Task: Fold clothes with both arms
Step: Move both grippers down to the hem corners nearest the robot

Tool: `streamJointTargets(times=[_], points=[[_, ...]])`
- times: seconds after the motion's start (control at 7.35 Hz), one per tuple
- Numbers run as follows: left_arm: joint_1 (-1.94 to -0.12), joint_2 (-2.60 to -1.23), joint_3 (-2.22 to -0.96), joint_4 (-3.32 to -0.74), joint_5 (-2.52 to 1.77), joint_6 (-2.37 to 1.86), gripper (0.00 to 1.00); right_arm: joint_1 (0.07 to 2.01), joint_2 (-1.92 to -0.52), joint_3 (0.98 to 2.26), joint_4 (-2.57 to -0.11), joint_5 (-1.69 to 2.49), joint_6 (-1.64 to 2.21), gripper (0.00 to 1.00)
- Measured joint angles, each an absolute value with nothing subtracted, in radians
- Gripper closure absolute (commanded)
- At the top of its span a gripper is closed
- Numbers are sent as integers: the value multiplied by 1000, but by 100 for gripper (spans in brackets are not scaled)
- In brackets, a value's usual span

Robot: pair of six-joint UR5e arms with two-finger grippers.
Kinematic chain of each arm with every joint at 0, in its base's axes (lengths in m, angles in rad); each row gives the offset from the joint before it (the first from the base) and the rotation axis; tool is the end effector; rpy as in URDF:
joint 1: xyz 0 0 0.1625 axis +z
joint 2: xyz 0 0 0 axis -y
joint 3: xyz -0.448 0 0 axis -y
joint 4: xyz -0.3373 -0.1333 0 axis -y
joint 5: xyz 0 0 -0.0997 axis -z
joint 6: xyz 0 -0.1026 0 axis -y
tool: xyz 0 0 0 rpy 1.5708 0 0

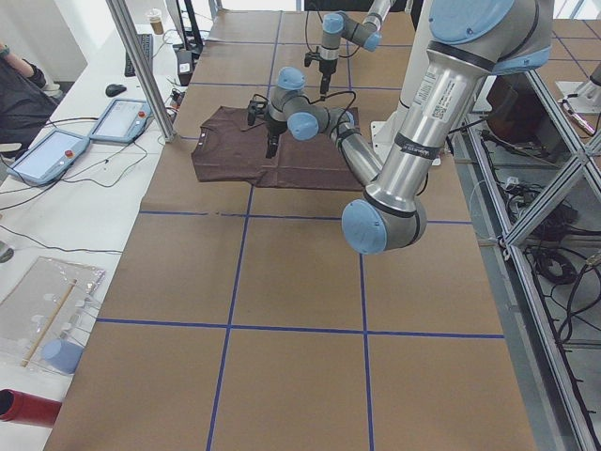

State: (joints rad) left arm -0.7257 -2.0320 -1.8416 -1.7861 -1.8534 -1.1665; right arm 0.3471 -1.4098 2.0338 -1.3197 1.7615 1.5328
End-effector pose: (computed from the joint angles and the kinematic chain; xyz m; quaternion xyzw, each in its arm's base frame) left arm 0.3707 -0.4689 0.3148 0.1359 0.4485 -0.0776 0.8800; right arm -0.4190 -0.2727 0.3957 -0.0039 -0.4305 0.0989 0.8971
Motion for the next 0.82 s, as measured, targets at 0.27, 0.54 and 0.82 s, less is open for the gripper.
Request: streamJointTargets(times=[0.27, 0.54, 0.82], points=[[-726, -2029, -1843, -1786, -1854, -1166, 0, 174, -1464, 2070, -1320, 1618, 1641, 0], [-726, -2028, -1845, -1786, -1854, -1166, 0, 116, -1481, 2074, -1321, 1586, 1678, 4], [-726, -2028, -1845, -1787, -1853, -1166, 0, 104, -1478, 2072, -1321, 1588, 1686, 10]])
